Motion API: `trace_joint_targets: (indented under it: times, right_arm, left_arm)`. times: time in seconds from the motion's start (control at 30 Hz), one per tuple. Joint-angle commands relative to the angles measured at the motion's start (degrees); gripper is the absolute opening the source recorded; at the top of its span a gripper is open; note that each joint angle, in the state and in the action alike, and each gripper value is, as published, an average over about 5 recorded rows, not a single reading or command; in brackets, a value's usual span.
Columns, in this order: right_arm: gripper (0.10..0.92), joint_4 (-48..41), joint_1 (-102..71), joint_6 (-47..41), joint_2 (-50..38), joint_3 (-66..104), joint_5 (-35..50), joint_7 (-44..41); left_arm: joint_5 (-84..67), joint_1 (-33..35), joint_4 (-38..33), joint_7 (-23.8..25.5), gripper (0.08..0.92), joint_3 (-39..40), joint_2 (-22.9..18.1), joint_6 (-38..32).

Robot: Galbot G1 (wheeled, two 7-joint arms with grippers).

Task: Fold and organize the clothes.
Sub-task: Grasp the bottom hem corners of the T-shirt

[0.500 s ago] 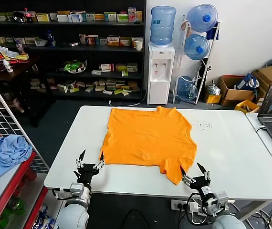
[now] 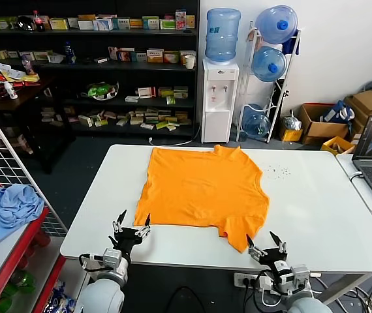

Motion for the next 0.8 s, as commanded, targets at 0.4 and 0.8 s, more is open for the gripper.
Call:
trace_joint_targets:
  times: [0.4,0.8]
  right_arm:
    - [0.823,-0.4,3.3,-5.2,2.0,-3.5,2.9,1.9]
    - [0.74,1.9,3.0,-7.1,2.2,-3.6,4.7,3.9]
  left_arm:
    - [-11.3,-3.5,1.2,-1.5,0.823,1.9,0.5,9.3]
    - [-12.7,-5.7,6.5,-2.0,0.766,2.0,-0.3,10.4]
